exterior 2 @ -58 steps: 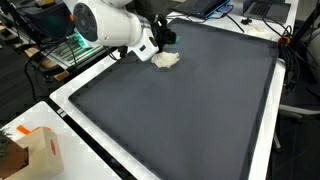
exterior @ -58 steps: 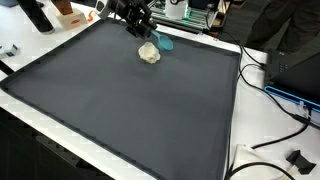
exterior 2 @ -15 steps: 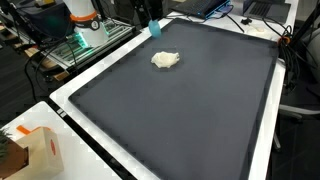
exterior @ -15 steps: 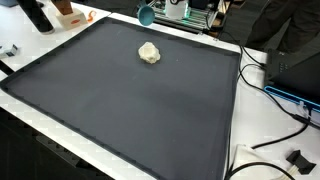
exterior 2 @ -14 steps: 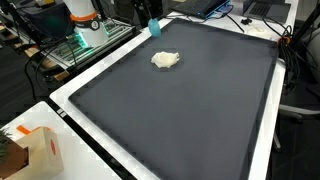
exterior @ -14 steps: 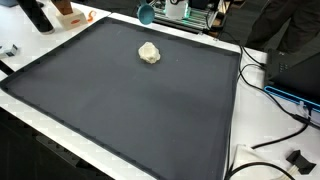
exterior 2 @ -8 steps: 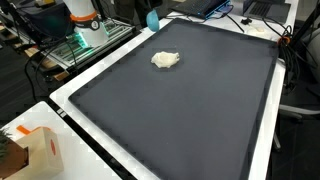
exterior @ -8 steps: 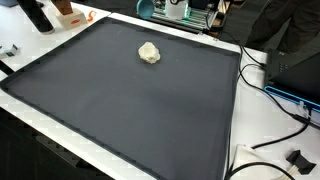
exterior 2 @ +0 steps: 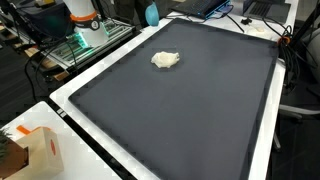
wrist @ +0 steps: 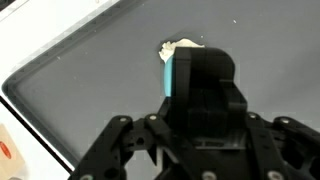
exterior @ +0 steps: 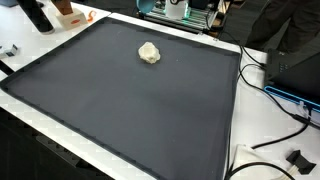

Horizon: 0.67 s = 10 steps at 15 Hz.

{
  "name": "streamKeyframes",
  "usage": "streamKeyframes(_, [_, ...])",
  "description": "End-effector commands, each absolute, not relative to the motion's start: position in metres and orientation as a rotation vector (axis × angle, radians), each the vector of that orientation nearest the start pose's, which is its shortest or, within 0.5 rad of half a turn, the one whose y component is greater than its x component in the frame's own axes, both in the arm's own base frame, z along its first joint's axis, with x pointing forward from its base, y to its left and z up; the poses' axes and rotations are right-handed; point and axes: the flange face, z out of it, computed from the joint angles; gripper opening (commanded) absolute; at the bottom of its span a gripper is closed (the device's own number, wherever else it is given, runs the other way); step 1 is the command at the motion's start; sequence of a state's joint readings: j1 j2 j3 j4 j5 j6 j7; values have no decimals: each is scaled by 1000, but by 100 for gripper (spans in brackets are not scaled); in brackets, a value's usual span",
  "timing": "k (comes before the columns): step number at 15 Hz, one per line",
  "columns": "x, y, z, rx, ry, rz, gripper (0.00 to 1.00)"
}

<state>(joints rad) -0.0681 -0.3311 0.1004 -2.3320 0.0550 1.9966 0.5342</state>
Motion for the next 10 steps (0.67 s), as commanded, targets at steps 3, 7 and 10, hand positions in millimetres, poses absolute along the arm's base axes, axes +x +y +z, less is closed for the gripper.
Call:
streamKeyframes(3, [436, 31, 477, -3067, 825, -12, 25])
streamKeyframes(7, [443, 33, 476, -3059, 784, -32, 50])
streamKeyframes(10, [442, 34, 479, -3063, 778, -43, 50])
